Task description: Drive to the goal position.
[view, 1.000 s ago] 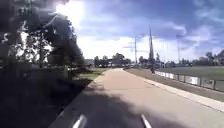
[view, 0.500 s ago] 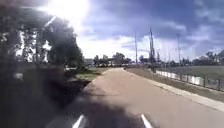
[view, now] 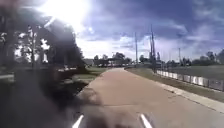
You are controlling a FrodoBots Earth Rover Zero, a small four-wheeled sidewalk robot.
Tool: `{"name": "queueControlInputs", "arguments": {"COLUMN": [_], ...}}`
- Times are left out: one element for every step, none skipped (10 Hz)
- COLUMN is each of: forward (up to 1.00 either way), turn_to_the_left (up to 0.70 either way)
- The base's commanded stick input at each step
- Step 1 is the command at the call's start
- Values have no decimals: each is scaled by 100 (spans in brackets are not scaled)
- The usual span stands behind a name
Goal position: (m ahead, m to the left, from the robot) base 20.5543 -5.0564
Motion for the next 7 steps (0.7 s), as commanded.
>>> {"name": "queueControlInputs", "arguments": {"forward": [100, 100, 100, 100, 100, 100, 100], "turn_to_the_left": [0, 0, 0, 0, 0, 0, 0]}}
